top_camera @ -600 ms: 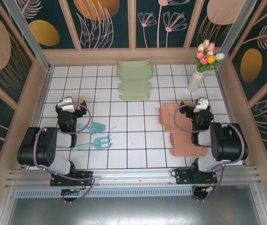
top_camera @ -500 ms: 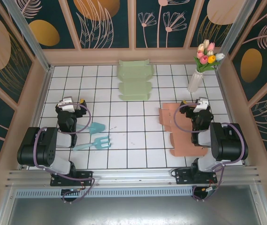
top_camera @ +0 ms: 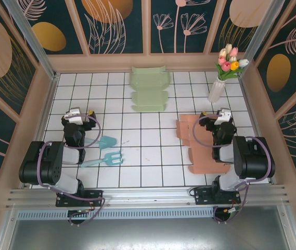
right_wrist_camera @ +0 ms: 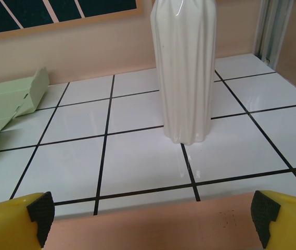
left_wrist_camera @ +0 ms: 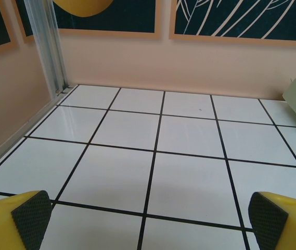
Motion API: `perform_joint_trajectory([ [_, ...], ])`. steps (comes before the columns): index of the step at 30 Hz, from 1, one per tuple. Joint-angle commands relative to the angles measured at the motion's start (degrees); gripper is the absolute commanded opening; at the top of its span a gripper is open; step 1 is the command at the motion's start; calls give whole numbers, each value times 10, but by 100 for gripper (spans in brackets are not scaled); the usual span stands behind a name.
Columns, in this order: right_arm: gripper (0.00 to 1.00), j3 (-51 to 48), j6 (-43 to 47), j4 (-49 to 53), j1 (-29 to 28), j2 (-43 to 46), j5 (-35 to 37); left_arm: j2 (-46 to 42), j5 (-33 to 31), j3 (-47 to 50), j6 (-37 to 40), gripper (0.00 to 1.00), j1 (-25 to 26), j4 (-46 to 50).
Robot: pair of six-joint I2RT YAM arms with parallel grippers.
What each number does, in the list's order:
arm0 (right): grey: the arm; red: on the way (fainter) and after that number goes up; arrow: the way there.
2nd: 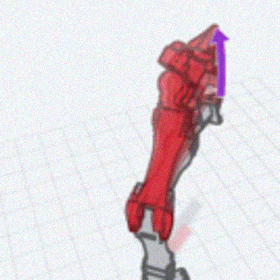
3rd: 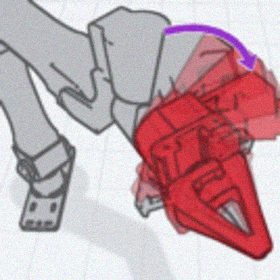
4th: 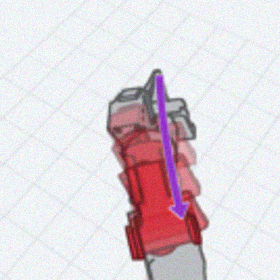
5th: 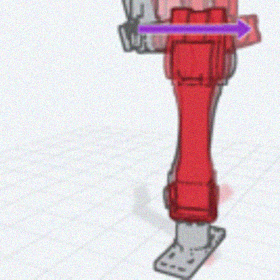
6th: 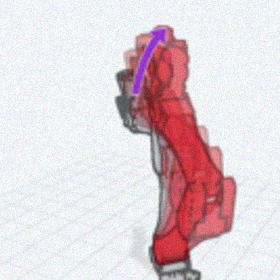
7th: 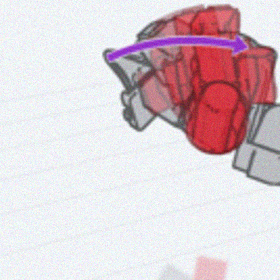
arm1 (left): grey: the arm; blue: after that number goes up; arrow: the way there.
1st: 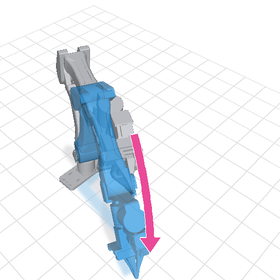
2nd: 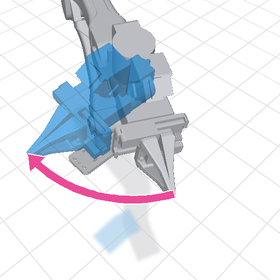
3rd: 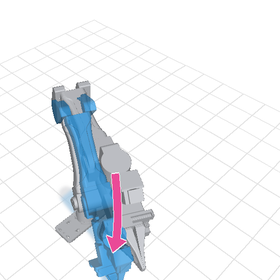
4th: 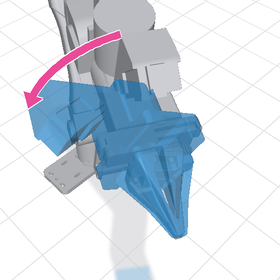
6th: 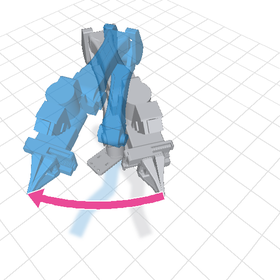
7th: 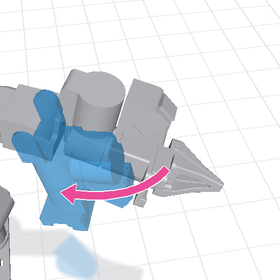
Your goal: Fold the paper box
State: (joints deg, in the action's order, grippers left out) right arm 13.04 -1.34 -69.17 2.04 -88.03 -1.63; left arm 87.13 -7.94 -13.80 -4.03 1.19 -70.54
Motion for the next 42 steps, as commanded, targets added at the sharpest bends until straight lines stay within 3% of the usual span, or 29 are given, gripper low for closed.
perform_joint_trajectory([
  [1,99,10,7,-8,2,-2,-13,-1,3,4,6,99,2,-28],
  [13,99,13,5,-5,5,-2,-18,-1,5,2,-3,99,-8,-25],
  [15,99,12,9,-6,-1,-1,-7,-39,8,-26,7,99,-2,61],
  [17,99,10,1,-5,-12,9,50,-91,-65,-42,-23,99,0,132],
  [19,99,35,-7,87,-23,65,106,-147,-109,-33,-64,99,0,159],
  [21,99,75,-41,198,-38,124,181,-213,-152,-40,-190,99,0,222],
  [22,99,82,-63,232,-39,150,178,-231,-155,-51,-222,99,0,264],
  [27,99,134,-77,364,-94,245,183,-275,-63,-75,-263,99,0,314],
  [32,99,295,-79,526,-154,177,124,-185,87,-186,-340,99,12,427],
  [37,99,383,-102,579,-199,118,72,-67,101,-284,-356,98,76,481],
  [42,99,400,-103,576,-219,86,48,86,142,-412,-351,84,122,529],
])
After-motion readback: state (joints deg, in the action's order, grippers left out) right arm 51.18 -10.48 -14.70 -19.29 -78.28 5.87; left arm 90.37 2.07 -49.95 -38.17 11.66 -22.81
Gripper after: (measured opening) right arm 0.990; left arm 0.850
